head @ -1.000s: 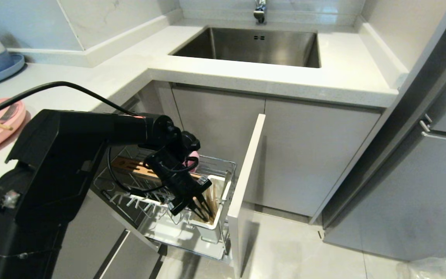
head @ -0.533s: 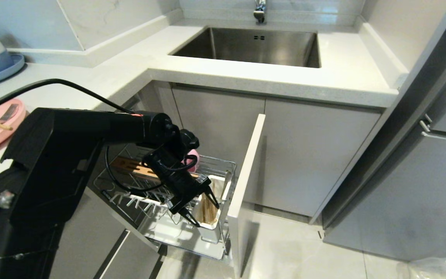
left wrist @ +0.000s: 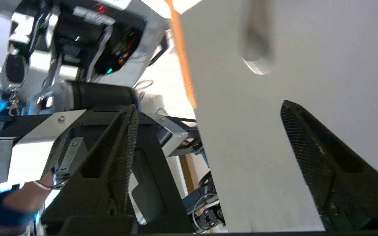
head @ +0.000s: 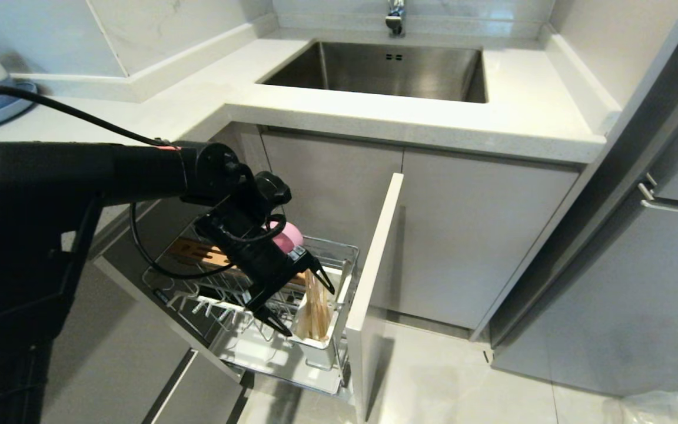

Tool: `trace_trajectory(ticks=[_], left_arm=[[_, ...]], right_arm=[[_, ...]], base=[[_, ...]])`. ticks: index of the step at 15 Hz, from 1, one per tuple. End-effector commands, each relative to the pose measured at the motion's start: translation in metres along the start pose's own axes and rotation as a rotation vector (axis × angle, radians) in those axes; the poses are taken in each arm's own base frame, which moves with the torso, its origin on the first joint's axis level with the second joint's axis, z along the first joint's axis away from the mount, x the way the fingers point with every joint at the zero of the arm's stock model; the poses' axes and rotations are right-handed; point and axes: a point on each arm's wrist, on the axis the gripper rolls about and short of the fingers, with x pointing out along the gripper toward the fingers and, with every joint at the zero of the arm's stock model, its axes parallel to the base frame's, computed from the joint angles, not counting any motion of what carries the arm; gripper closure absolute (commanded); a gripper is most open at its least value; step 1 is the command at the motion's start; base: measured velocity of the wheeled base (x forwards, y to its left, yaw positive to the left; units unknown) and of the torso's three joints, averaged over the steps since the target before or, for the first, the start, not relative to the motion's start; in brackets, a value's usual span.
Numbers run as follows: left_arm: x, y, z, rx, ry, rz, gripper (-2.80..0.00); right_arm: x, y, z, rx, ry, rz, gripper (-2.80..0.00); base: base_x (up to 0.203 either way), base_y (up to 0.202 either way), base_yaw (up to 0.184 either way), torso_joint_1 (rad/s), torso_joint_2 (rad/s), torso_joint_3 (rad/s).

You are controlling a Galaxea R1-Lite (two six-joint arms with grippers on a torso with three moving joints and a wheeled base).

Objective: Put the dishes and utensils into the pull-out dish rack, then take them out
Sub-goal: Pick up the chopsticks and place it in the cupboard

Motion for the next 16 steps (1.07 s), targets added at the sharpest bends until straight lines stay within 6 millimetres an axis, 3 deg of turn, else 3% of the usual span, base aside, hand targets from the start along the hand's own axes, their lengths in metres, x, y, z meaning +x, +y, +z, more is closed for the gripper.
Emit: trace_trajectory(ticks=[1, 6, 7, 13, 16], left_arm=[[-0.03, 0.0, -0.02, 0.032, -0.038, -0.057, -2.8], [-0.089, 0.006, -0.064, 0.117, -0.135, -0.177, -2.8], [-0.099, 0.009, -0.073, 0.134, -0.153, -0.198, -0.01], [-0.15, 0.027, -0.127, 0.238, -0.263, -0.313, 0.0], [-0.176, 0.04, -0.149, 0.299, -0.443, -0.345, 0.0]], right_arm=[[0.0, 0.0, 0.0, 0.0, 0.001, 0.0, 0.0], [0.0, 0.0, 0.0, 0.0, 0.001, 0.0, 0.0], [0.0, 0.0, 0.0, 0.0, 0.001, 0.0, 0.0], [0.0, 0.0, 0.0, 0.0, 0.001, 0.0, 0.0], [0.0, 0.0, 0.0, 0.0, 0.001, 0.0, 0.0]], base=[[0.0, 0.0, 0.0, 0.0, 0.0, 0.0], [0.0, 0.0, 0.0, 0.0, 0.0, 0.0], [0.0, 0.0, 0.0, 0.0, 0.0, 0.0], [0.0, 0.0, 0.0, 0.0, 0.0, 0.0], [0.0, 0.0, 0.0, 0.0, 0.0, 0.0]])
